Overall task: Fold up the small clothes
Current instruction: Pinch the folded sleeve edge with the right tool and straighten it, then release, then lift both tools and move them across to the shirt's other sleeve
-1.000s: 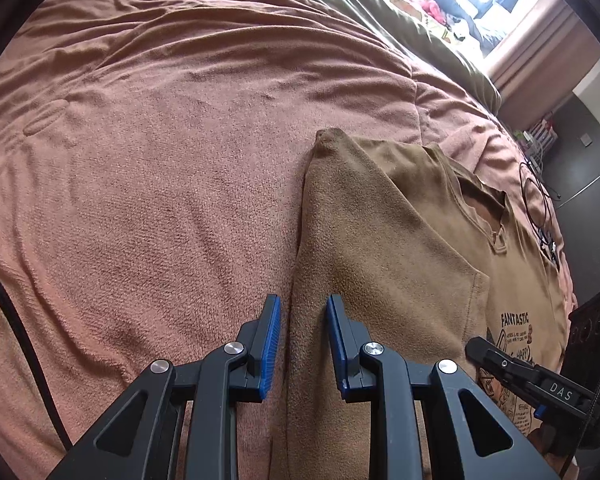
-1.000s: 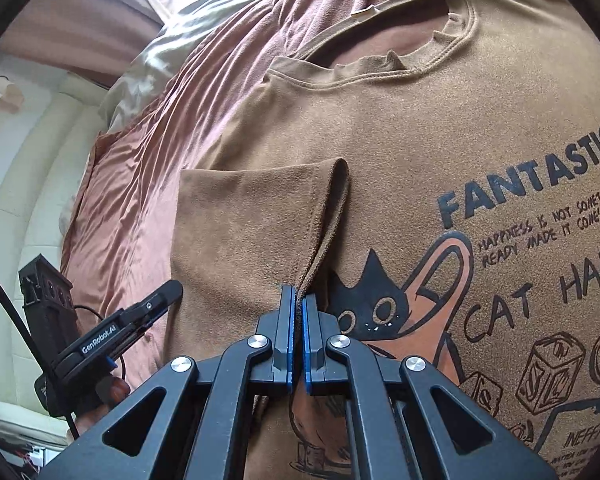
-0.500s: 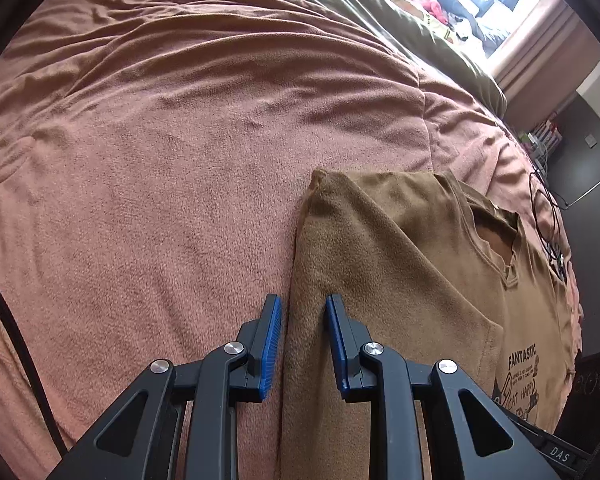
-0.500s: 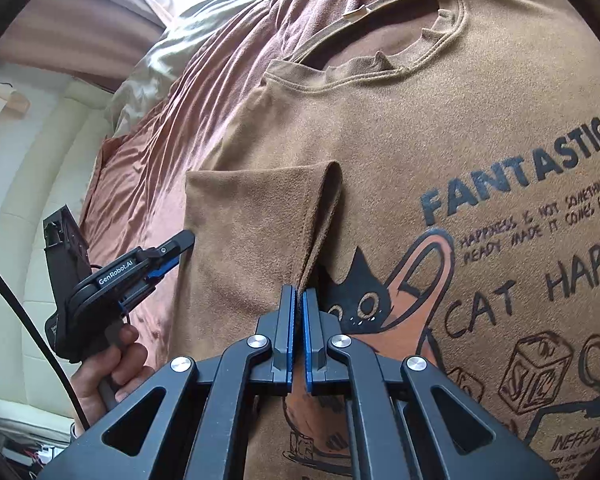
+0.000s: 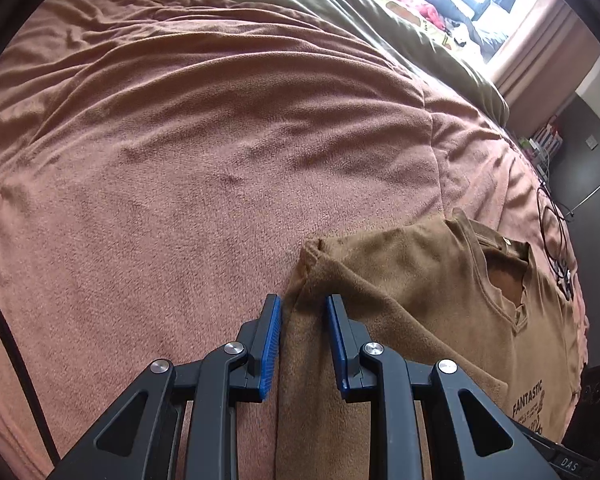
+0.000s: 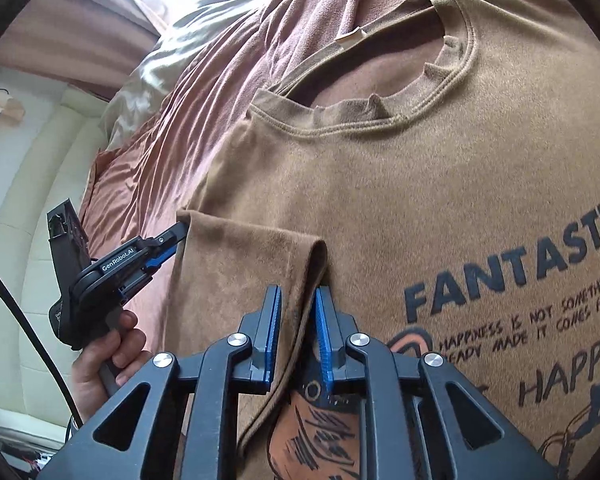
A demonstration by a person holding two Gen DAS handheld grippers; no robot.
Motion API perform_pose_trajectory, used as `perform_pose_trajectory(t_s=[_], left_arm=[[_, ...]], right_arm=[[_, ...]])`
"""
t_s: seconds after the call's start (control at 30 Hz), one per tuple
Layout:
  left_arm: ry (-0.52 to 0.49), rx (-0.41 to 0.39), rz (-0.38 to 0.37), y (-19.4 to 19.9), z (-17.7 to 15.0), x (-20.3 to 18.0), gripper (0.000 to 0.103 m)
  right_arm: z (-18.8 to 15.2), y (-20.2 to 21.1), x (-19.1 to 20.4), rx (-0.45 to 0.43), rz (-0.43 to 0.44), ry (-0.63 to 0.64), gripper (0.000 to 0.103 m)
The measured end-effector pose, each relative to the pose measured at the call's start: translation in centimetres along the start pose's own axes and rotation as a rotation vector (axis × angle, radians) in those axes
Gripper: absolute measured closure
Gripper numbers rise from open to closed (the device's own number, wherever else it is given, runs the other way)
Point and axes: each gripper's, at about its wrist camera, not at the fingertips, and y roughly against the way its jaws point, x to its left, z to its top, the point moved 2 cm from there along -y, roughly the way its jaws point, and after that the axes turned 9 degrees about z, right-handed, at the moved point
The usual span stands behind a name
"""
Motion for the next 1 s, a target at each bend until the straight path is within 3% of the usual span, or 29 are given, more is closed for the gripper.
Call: perform_pose_trajectory(t_s=[0.17,0.23,0.43,0.6,0.63,0.7,0.73,1.0], left_arm=[[0.0,-0.017,-0.009,-0.7,0.9,-0.1,0.079],[-0.011,-0.038,-0.012,-0.5,1.1,-0.2,0.094],[-0.036,-0.093,0.068,0.3,1.5,0.2,0.097],[-0.025,-0.059,0.079,-0.4,1.5,0.9,0.095],[-0.023,-0.047,0.076,-0.3,1.5,0.9,0.094],[-0.006,-0.031,0.061,0.4,1.3,1.3,0.093],[0.005,-0.033,0.05,0.9,1.2,1.5,0.093],[-0.014,-0.005,0.02,4.5,-2.3,1.7,0.091]], right_arm=[[0.7,-1.0,0.0,-0.009,0.003,-0.002,0.089],[0.8,-1.2,0.2,-0.009,-0.003,0.007,0.089],[1.1,-2.2,1.1,-0.001,-0.038,0.037,0.089],[1.1,-1.6,2.2,0.006,-0.078,0.056,0.088],[1.0,-1.2,2.5,0.0,-0.077,0.066,0.084],[0.7,-0.6,2.9,-0.018,-0.061,0.067,0.053],[0.5,-0.3,3.1,-0.027,-0.05,0.067,0.048],[-1.9,1.1,4.9,-0.005,-0.053,0.144,0.046]])
